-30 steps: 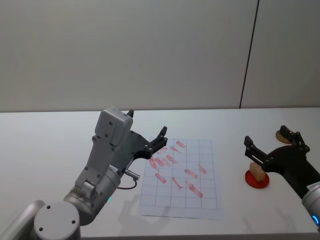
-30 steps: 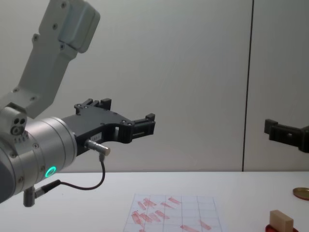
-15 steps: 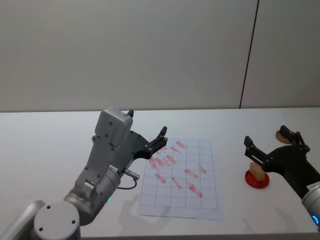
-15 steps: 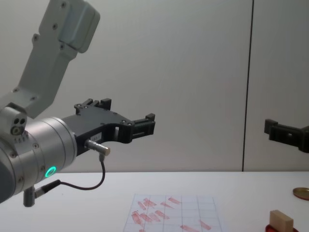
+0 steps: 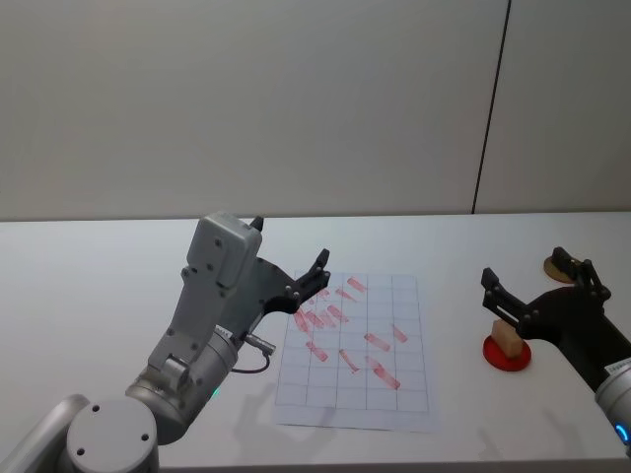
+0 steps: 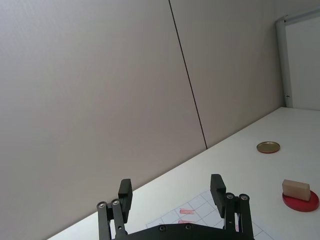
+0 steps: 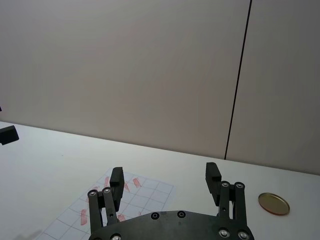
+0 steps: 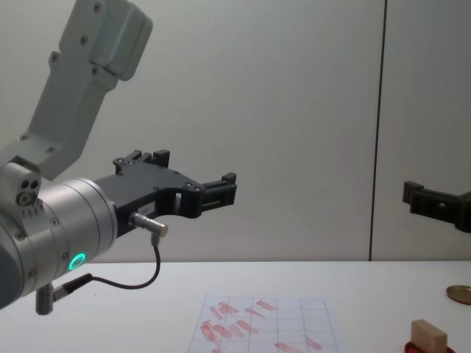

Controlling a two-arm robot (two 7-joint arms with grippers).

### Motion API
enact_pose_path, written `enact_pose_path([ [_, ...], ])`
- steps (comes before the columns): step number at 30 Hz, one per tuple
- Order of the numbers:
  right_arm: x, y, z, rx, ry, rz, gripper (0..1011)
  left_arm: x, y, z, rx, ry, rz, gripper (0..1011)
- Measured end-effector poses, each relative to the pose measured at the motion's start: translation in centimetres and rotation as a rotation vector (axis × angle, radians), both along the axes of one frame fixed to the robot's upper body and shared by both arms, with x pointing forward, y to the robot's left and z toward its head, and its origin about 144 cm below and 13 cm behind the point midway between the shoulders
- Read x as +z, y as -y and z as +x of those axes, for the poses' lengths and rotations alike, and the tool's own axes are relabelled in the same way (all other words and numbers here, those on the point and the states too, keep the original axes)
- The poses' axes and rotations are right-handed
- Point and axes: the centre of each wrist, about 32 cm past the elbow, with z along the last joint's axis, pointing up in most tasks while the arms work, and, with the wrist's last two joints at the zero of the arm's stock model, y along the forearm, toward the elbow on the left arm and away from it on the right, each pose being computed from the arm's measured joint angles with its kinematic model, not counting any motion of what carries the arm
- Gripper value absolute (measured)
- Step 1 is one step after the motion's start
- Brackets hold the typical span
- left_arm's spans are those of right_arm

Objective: Use the one hand to pick up the stamp and affix it onto the A4 paper.

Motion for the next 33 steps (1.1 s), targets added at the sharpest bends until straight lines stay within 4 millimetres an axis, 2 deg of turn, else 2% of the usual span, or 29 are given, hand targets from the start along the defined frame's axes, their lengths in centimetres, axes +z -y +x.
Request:
enact_pose_path([
  [23, -0.1, 0.1, 0.1, -0.006, -0.010, -0.005, 1001, 0.0, 0.0, 0.0, 0.000, 0.000, 0.000, 993],
  [33, -0.9, 0.6, 1.0, -0.036, -0.078, -0.043, 1001, 0.0, 0.0, 0.0, 0.000, 0.000, 0.000, 993],
])
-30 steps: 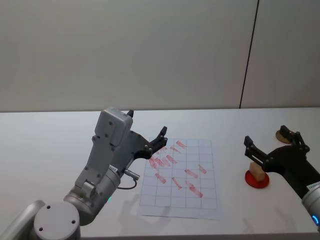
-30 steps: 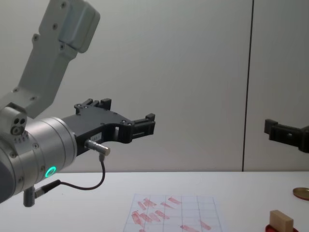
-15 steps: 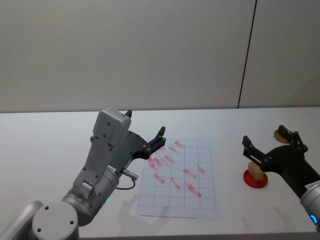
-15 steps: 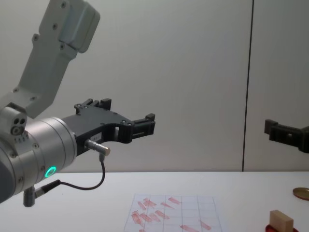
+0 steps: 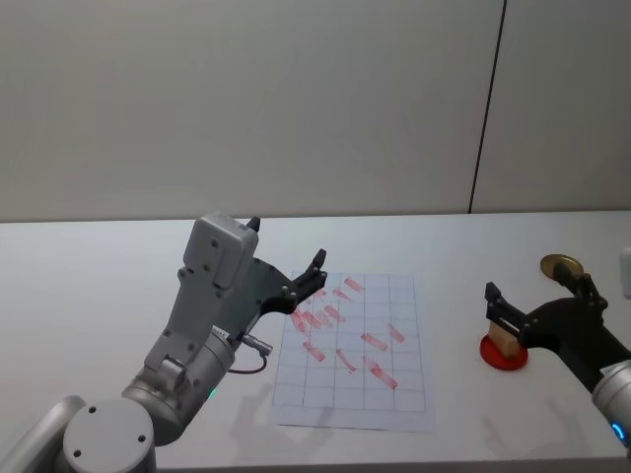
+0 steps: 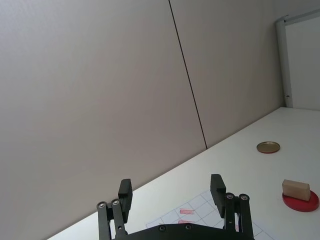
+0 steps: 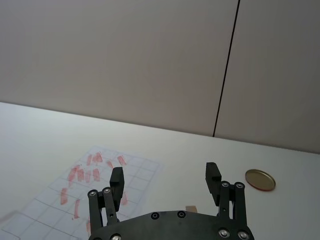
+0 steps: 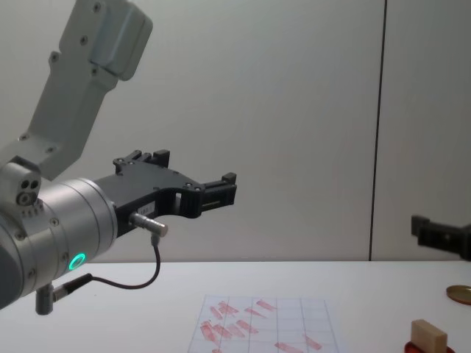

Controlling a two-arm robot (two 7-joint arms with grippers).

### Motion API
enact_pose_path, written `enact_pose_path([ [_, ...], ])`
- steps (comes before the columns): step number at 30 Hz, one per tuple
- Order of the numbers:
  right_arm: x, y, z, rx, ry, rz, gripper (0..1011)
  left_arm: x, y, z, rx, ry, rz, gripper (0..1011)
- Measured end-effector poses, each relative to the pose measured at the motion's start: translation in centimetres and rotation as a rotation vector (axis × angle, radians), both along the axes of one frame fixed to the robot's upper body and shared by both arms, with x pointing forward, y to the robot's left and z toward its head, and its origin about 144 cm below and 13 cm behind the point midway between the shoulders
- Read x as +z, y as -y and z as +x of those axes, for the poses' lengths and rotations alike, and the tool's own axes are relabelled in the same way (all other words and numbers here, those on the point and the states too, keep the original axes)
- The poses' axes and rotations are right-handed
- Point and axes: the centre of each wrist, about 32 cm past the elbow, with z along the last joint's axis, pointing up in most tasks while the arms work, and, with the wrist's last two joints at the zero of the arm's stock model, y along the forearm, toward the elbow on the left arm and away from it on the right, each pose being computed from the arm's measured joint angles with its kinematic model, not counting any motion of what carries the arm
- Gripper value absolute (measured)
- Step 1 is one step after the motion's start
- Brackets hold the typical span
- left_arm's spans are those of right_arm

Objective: Use the one hand to pick up the stamp and affix it onto the A4 paper.

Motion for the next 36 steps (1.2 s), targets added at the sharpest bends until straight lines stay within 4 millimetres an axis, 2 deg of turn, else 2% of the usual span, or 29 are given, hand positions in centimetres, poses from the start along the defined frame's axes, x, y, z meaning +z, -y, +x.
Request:
enact_pose_path([
  [23, -2.6, -0.4, 5.6, -0.094, -0.155, -0.103, 1001, 0.0, 0.0, 0.0, 0.000, 0.000, 0.000, 993],
  [36, -3.9, -0.3, 7.7, -0.136, -0.238, -0.114, 1001, 0.0, 0.0, 0.0, 0.000, 0.000, 0.000, 993],
])
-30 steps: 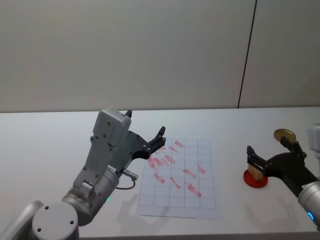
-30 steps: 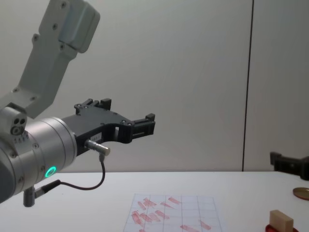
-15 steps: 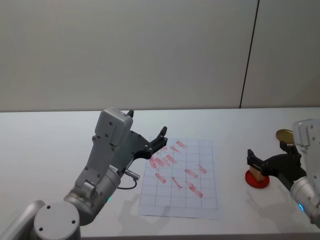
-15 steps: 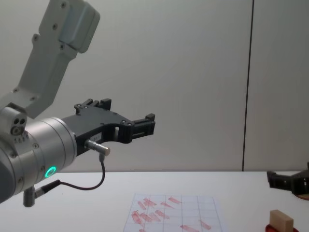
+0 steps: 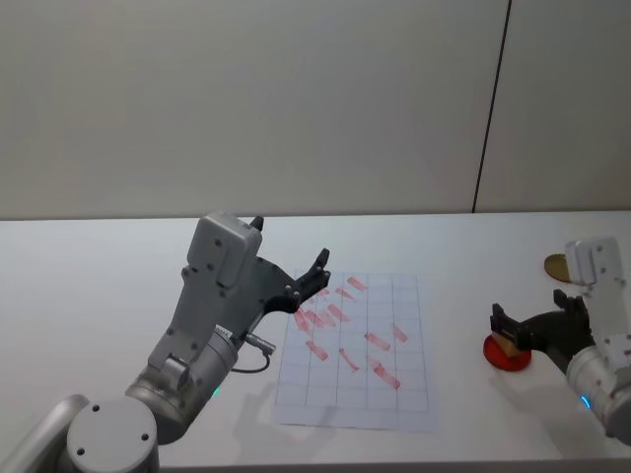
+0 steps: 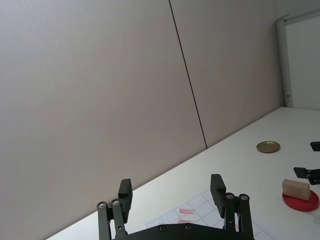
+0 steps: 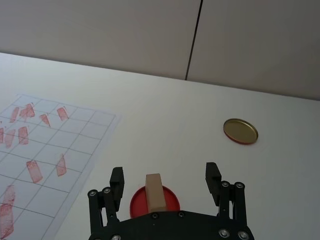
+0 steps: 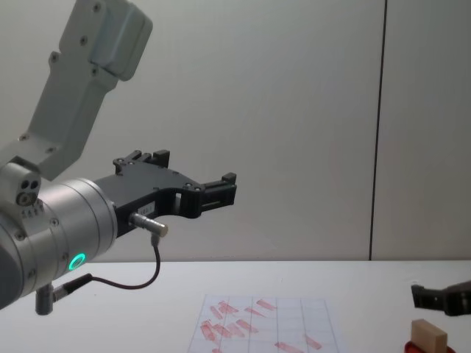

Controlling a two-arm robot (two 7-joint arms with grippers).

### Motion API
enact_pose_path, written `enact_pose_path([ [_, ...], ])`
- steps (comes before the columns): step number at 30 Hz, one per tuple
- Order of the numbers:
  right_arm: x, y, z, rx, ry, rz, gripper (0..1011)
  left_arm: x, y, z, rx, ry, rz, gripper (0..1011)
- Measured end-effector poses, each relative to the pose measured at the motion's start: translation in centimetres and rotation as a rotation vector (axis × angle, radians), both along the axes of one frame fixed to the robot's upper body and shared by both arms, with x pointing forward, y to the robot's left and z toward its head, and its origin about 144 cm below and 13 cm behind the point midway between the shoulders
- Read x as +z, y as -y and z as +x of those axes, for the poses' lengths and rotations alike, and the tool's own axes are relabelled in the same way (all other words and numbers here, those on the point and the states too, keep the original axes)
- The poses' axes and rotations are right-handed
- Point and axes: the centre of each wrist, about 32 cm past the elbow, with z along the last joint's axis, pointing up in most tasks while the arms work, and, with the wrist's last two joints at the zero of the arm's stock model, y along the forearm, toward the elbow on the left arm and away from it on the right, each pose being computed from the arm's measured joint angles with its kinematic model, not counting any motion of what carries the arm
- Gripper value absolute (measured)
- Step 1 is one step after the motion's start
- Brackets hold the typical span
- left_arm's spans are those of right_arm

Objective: Use the one hand to pick up the stamp and affix it onto the A4 paper.

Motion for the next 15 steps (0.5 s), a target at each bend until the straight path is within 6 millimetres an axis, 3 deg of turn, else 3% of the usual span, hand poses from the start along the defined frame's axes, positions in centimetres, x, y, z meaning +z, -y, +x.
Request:
enact_pose_path([
  [15, -1.7, 0.3, 1.3, -0.017, -0.080, 0.016, 1001, 0.0, 0.0, 0.0, 0.000, 0.000, 0.000, 993],
])
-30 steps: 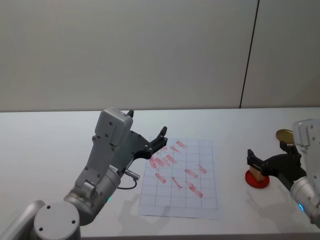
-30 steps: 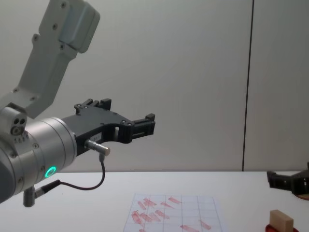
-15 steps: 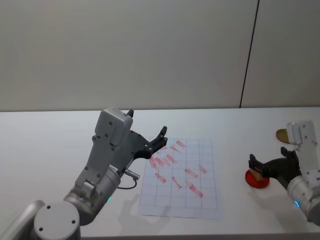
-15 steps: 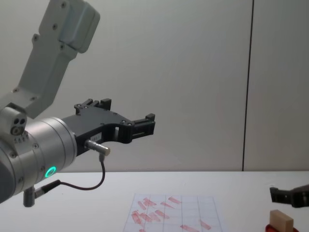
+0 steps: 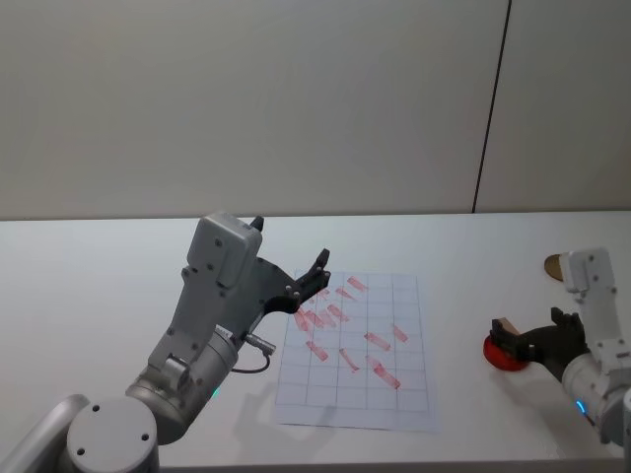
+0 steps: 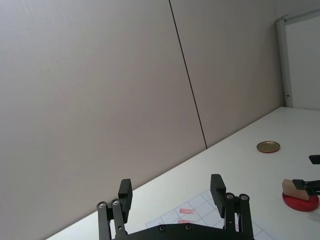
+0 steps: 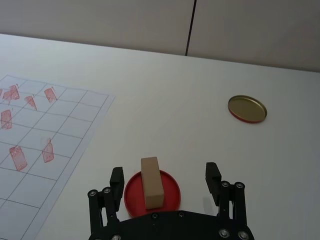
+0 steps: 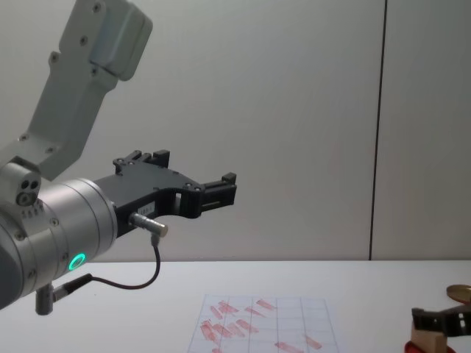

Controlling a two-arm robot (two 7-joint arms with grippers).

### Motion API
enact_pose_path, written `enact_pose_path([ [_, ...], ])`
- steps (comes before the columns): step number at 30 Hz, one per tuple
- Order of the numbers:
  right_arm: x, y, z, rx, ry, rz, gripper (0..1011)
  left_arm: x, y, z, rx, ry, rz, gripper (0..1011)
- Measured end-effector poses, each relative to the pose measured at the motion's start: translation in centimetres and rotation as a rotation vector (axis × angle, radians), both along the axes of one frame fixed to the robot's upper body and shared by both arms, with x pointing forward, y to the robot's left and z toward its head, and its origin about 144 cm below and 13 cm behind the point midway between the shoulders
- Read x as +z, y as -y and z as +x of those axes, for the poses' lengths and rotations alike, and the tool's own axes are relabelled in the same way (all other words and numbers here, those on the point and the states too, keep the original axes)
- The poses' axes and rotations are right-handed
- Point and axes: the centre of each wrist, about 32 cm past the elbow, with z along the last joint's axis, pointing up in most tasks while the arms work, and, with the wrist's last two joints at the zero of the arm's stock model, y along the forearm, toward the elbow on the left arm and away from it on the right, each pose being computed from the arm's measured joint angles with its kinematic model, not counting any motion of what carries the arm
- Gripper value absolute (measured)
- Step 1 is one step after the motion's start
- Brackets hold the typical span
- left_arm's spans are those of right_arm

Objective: Use the one hand to pick up the stamp and affix it onto the A4 paper.

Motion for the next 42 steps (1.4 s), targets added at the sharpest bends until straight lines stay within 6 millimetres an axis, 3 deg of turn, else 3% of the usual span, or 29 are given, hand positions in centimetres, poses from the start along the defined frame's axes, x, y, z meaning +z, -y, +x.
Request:
enact_pose_path([
  [3, -0.3, 0.0, 0.2, 0.002, -0.014, 0.002, 998, 0.0, 0.0, 0.0, 0.000, 0.000, 0.000, 993],
  [10, -0.9, -0.1, 0.5, 0.012, -0.033, 0.005, 856, 0.0, 0.0, 0.0, 0.000, 0.000, 0.000, 993],
  [29, -1.8, -0.5, 0.7, 0.025, -0.058, -0.027, 238, 0.0, 0.0, 0.0, 0.000, 0.000, 0.000, 993],
  [42, -2.0, -0.6, 0.7, 0.016, -0.074, -0.058, 224, 0.0, 0.0, 0.0, 0.000, 0.000, 0.000, 993],
])
